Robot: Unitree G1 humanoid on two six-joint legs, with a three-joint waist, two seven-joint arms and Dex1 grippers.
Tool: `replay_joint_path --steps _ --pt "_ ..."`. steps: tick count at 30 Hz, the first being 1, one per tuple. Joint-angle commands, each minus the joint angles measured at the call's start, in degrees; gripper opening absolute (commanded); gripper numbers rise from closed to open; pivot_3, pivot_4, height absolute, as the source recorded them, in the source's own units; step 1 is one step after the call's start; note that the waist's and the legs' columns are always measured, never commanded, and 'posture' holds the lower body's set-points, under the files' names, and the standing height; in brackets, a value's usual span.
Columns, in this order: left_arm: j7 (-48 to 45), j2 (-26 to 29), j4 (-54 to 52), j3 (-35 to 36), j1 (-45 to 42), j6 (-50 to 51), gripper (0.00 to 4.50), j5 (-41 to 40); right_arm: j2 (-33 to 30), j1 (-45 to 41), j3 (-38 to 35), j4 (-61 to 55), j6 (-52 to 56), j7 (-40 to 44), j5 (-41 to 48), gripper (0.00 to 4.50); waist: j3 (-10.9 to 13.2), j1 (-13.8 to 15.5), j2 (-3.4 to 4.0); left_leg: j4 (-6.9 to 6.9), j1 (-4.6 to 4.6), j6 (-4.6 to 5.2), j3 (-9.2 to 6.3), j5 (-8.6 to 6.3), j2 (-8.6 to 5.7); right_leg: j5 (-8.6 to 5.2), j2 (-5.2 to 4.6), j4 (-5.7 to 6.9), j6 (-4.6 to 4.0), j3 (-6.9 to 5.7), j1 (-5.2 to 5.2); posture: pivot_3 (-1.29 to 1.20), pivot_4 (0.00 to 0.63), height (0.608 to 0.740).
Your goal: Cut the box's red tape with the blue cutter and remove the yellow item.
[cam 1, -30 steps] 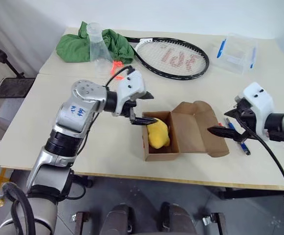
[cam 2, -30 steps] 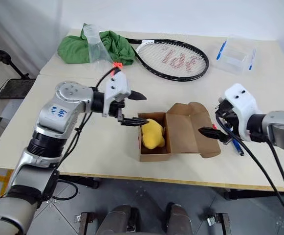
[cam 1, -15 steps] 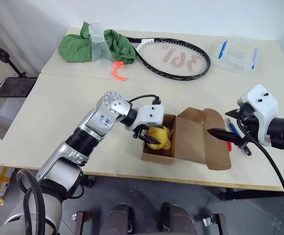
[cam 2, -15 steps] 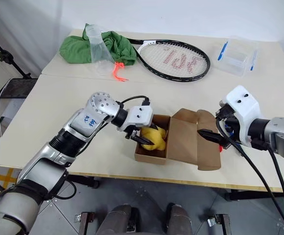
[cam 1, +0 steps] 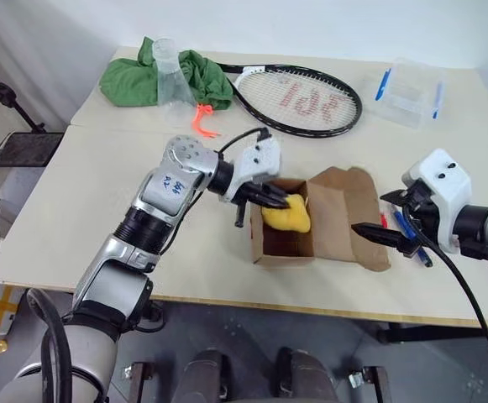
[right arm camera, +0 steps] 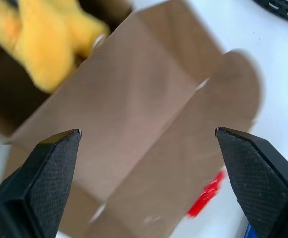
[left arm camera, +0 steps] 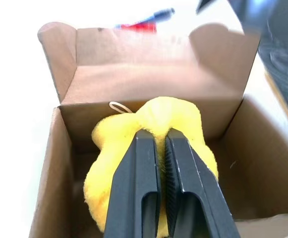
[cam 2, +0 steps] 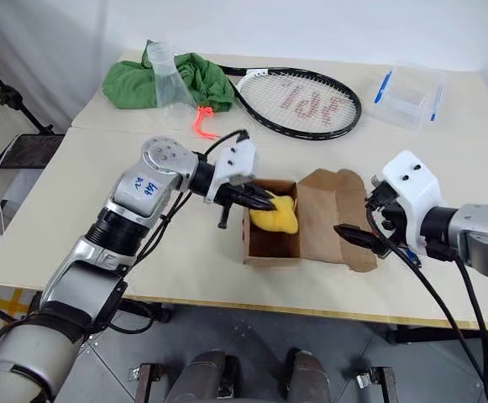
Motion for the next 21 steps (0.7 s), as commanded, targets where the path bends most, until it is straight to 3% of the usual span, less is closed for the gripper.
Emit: replay_joint_path --steps 1,10,17,21 --pt "5.29 -1.86 -3.66 7.59 -2.45 3.98 0.02 -5.46 0.19 -0.91 -0.75 0.39 -3.28 2.32 -1.59 4.5 0.0 0.02 0.0 0.01 -0.02 0.0 -0.02 0.0 0.01 0.0 0.0 0.0 0.0 -0.01 0.0 0.0 0.15 0.74" --pt "12.02 1.61 -9.24 14.7 -0.54 11.92 0.02 -9.48 0.08 -2.65 2.05 4.69 -10.58 10.38 -5.95 4.5 0.0 -0.04 -0.01 0.01 0.02 0.0 -0.01 0.0 -0.01 0.0 -0.01 0.03 0.0 0.0 0.0 0.0 0.15 0.74" --pt "18.11 14.58 -6.41 8.5 3.63 7.59 0.02 3.86 2.33 -0.55 -0.06 7.36 -23.56 21.04 -9.03 4.5 0.0 -0.46 0.0 -0.09 0.11 -0.01 0.01 0.01 -0.3 0.0 0.01 0.02 0.0 0.01 0.01 0.0 0.15 0.74" --pt "22.96 22.13 -6.31 12.61 8.92 9.49 0.02 7.23 2.61 -0.1 0.32 11.63 -29.38 24.97 -12.5 4.5 0.02 -0.66 -0.03 -0.06 0.08 -0.02 0.01 0.01 -0.31 0.0 0.0 0.02 0.0 0.02 0.0 0.0 0.15 0.74"
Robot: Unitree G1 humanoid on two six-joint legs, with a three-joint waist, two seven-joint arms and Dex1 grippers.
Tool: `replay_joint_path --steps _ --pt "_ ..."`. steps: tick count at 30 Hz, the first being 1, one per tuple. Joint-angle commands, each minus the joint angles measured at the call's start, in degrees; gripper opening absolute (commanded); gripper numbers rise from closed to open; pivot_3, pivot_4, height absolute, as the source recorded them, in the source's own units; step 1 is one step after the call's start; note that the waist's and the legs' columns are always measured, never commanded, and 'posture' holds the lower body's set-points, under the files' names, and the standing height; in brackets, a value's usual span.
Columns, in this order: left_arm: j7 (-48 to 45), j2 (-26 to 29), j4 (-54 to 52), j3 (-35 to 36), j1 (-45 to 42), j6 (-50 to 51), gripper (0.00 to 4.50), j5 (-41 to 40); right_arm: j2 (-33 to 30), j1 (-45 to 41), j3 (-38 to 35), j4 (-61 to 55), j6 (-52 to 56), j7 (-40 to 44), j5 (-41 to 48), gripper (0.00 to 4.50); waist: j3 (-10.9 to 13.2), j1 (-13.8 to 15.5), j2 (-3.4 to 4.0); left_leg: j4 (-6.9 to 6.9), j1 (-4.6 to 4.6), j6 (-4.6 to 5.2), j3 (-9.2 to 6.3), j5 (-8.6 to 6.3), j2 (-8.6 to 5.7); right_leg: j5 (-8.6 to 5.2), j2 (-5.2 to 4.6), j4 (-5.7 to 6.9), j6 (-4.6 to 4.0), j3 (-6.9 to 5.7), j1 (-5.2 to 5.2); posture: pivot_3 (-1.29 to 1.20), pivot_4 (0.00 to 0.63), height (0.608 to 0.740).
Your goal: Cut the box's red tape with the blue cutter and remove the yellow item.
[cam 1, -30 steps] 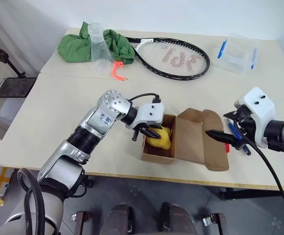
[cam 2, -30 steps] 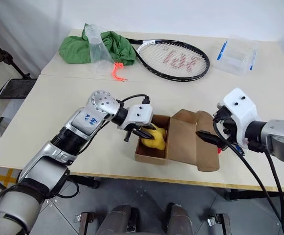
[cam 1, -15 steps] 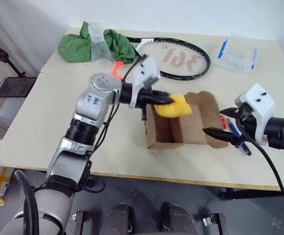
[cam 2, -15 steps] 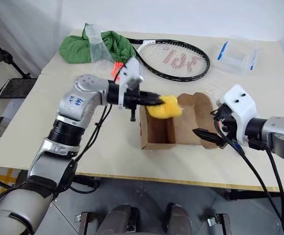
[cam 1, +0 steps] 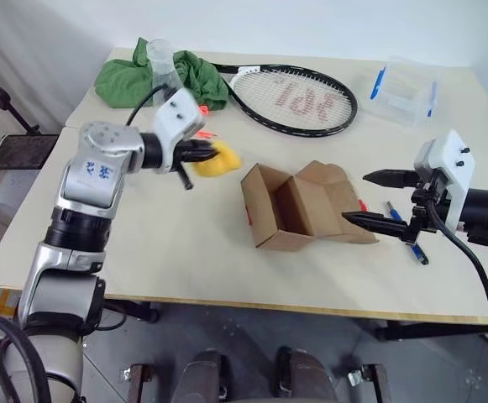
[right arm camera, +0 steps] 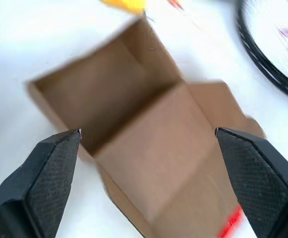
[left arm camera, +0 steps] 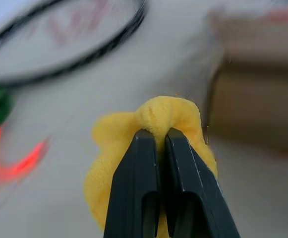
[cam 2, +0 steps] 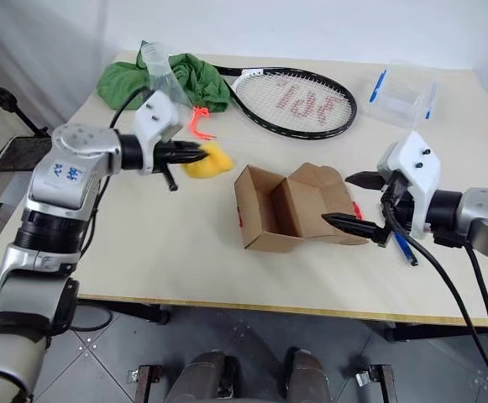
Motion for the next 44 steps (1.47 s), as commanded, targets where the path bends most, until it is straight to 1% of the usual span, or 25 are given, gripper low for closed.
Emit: replay_joint_path --steps 1,3,5,7,8,9,13,17,18,20,21,26,28,30,32,34,35,37,39,41,44 --pt "4.36 5.77 -0.64 4.5 2.53 1.8 0.02 2.75 -0.05 -0.39 -1.67 3.4 -5.43 3.25 -3.25 4.5 0.01 -0.18 -0.02 0.0 0.0 0.0 -0.01 0.0 0.01 0.0 0.0 0.0 0.0 0.0 0.0 0.0 0.15 0.74" --pt "5.55 7.34 -0.26 6.1 3.78 3.94 0.02 2.26 0.35 -1.35 -0.25 5.2 -6.8 4.04 -4.66 4.5 0.02 -0.08 -0.04 0.0 -0.01 0.0 -0.03 0.0 0.01 0.0 0.0 0.01 0.0 -0.02 0.01 0.0 0.15 0.74" --pt "5.42 8.38 -0.98 5.97 5.01 4.91 0.02 2.34 0.95 -2.4 1.09 6.46 -7.76 4.74 -5.73 4.5 0.02 0.16 -0.04 0.02 -0.01 0.0 -0.06 0.0 0.06 0.0 -0.03 0.04 0.0 -0.03 0.02 0.0 0.15 0.74" --pt "4.55 8.87 -2.49 5.97 6.11 6.29 0.56 1.55 1.89 -3.41 1.61 7.51 -8.72 5.73 -6.05 4.5 0.02 0.33 -0.04 0.05 0.0 0.0 -0.06 0.0 0.07 0.0 -0.06 0.09 0.0 -0.01 0.02 0.0 0.15 0.74" --pt "4.18 8.94 -3.37 6.39 6.56 6.91 0.73 0.86 2.39 -3.8 1.65 8.27 -9.53 6.48 -6.16 4.5 0.02 0.39 -0.05 0.05 0.0 0.0 -0.06 0.0 0.07 0.0 -0.06 0.1 0.0 0.0 0.02 0.0 0.15 0.74" --pt "4.12 8.98 -4.1 6.75 6.82 7.39 1.09 0.46 2.87 -4.0 1.44 8.99 -10.53 7.26 -6.26 4.5 0.02 0.47 -0.05 0.06 0.0 0.0 -0.07 0.0 0.07 0.0 -0.06 0.1 0.0 -0.01 0.02 0.0 0.15 0.74" --pt "4.09 9.76 -6.34 8.73 7.51 9.52 2.24 -1.47 5.27 -4.14 -2.05 12.04 -13.5 11.17 -3.6 4.5 0.03 0.5 -0.09 0.07 0.0 0.0 -0.07 0.0 0.02 0.0 -0.06 0.16 0.0 -0.02 0.01 0.0 0.15 0.74" --pt "3.02 11.06 -7.66 10.67 8.2 10.18 3.57 -3.61 6.02 -2.08 -5.83 15.34 -15.78 16.37 -1.68 4.5 0.03 0.43 -0.09 0.06 0.02 0.0 -0.05 0.0 0.0 0.0 -0.06 0.22 0.0 0.0 0.0 0.0 0.15 0.74" --pt "2.7 11.46 -7.91 11.23 8.36 10.31 3.76 -4.15 6.12 -1.38 -6.67 16.0 -16.2 17.63 -1.26 4.5 0.03 0.41 -0.09 0.06 0.03 0.0 -0.05 0.0 -0.01 0.0 -0.06 0.23 0.0 0.0 0.01 0.0 0.15 0.74" --pt "1.89 12.51 -8.42 12.07 8.92 10.49 4.35 -5.0 5.51 0.34 -7.06 17.01 -17.63 19.81 -2.41 4.5 0.03 0.35 -0.09 0.06 0.03 0.0 -0.06 0.0 -0.02 0.0 -0.06 0.23 0.0 0.0 0.01 0.0 0.15 0.74" --pt "1.83 12.95 -8.51 12.48 9.21 10.39 4.45 -5.26 5.28 0.89 -6.98 17.55 -18.56 20.35 -3.4 4.5 0.03 0.32 -0.1 0.06 0.04 0.0 -0.06 0.0 -0.02 0.0 -0.06 0.24 0.0 0.0 0.01 0.0 0.15 0.74" --pt "-1.04 14.33 -10.7 16.06 11.97 8.27 4.45 -9.35 5.48 0.87 -8.14 19.44 -19.73 20.05 -4.17 4.5 0.03 0.0 -0.09 0.07 0.1 0.0 -0.01 0.0 0.12 0.0 -0.08 0.29 0.0 0.06 0.01 0.0 0.15 0.74" --pt "-3.93 13.55 -14.2 18.34 14.33 12.85 4.45 -14.85 5.11 1.27 -8.57 20.44 -20.03 20.74 -4.39 4.5 0.03 -0.1 -0.09 0.08 0.11 0.0 -0.02 0.0 0.22 0.0 -0.08 0.34 0.0 0.06 0.01 0.0 0.15 0.74" --pt "-6.94 11.51 -22.93 24.38 20.93 18.62 4.45 -24.5 5.22 3.05 -10.55 21.62 -20.38 22.23 -3.71 4.5 0.02 -0.5 -0.09 0.05 0.13 0.0 -0.01 0.0 0.23 0.0 -0.09 0.35 0.0 0.1 0.0 0.0 0.15 0.74" --pt "-10.85 12.51 -30.11 26.26 31.3 13.34 4.45 -25.65 3.99 4.04 -9.92 25.58 -23.76 25.07 -6.58 4.5 0.02 -0.87 -0.09 0.03 0.18 0.0 -0.11 -0.01 0.24 0.0 -0.11 0.44 0.0 0.16 0.02 0.0 0.15 0.74" --pt "-12.1 13.59 -33.01 26.04 38.12 5.98 4.45 -23.0 2.88 3.57 -8.47 29.8 -26.73 28.23 -8.72 4.5 0.03 -0.92 -0.09 -0.12 0.37 0.0 -0.03 -0.01 0.17 -0.01 -0.15 0.44 -0.01 0.23 0.07 0.0 0.15 0.74" --pt "-11.75 13.76 -33.1 25.66 39.71 5.86 4.45 -22.96 2.54 2.74 -7.69 31.98 -27.05 28.91 -9.48 4.5 0.03 -0.93 -0.09 -0.13 0.39 0.0 0.02 -0.01 0.2 -0.02 -0.13 0.41 -0.03 0.23 0.09 0.0 0.15 0.74" --pt "-12.17 8.68 -31.19 29.67 43.87 3.69 4.45 -27.96 1.58 2.7 -4.95 39.81 -31.63 32.51 -13.79 4.5 0.03 -0.79 0.0 -0.04 0.42 -0.06 0.14 0.04 0.29 -0.05 -0.08 0.33 -0.08 0.27 0.16 0.0 0.15 0.74" --pt "-11.95 6.18 -30.36 31.12 45.89 0.88 4.45 -29.31 1.56 1.38 -3.3 46.62 -35.68 35.07 -16.3 4.5 0.04 -0.79 0.04 -0.09 0.98 -0.05 0.2 0.07 0.32 -0.07 -0.09 0.25 -0.09 0.34 0.76 0.0 0.15 0.74" --pt "-13.07 7.26 -29.41 30.21 49.6 -0.92 4.45 -27.21 2.02 -1.36 -1.29 53.8 -38.17 35.86 -18.88 4.5 0.04 -1.05 0.03 -0.12 1.2 -0.06 0.16 0.07 0.38 -0.07 -0.07 0.11 -0.1 0.32 1.03 0.0 0.15 0.74" --pt "-14.75 7.89 -27.76 29.14 52.6 -3.77 4.45 -26.34 2.67 -4.45 1.3 61.02 -42.29 36.33 -22.5 4.5 0.04 -1.38 0.08 -0.29 1.41 -0.09 0.38 0.05 0.39 -0.08 -0.05 0.14 -0.12 0.53 1.01 0.0 0.15 0.74"
